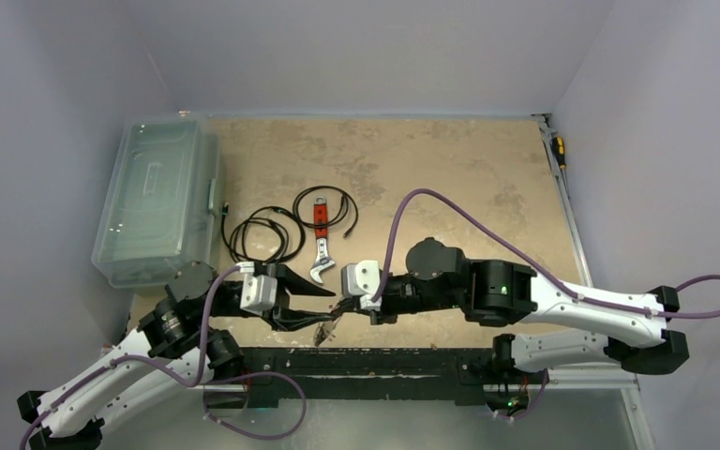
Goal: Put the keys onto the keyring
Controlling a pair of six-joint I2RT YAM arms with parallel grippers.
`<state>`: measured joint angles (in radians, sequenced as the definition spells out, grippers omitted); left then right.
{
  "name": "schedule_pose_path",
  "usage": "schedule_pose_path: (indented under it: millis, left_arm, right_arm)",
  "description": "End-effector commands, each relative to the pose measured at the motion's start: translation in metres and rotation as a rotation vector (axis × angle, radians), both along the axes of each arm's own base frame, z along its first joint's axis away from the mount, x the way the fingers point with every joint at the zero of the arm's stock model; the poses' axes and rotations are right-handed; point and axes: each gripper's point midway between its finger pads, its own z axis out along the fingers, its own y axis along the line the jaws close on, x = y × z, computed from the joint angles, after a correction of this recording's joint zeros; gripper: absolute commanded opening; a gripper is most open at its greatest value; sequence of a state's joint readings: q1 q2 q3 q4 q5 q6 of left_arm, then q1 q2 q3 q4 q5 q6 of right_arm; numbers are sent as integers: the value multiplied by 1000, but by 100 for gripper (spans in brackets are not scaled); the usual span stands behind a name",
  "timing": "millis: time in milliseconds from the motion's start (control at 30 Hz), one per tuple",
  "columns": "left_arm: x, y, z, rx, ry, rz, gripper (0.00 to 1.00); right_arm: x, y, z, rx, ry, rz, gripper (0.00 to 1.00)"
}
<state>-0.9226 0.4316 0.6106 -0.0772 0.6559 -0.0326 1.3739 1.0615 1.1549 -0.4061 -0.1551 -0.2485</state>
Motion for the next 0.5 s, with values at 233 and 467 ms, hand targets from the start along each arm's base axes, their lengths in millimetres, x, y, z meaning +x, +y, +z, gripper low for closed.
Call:
schedule_pose_path:
  millis: [233,467]
  left_arm:
    - [6,2,8,53,-23,28,43]
    - [11,-3,4,91,-13,32,43]
  right_arm:
    - [4,-12,5,-207,-8,6,0]
    - [8,-12,-2,-281,1,-16,0]
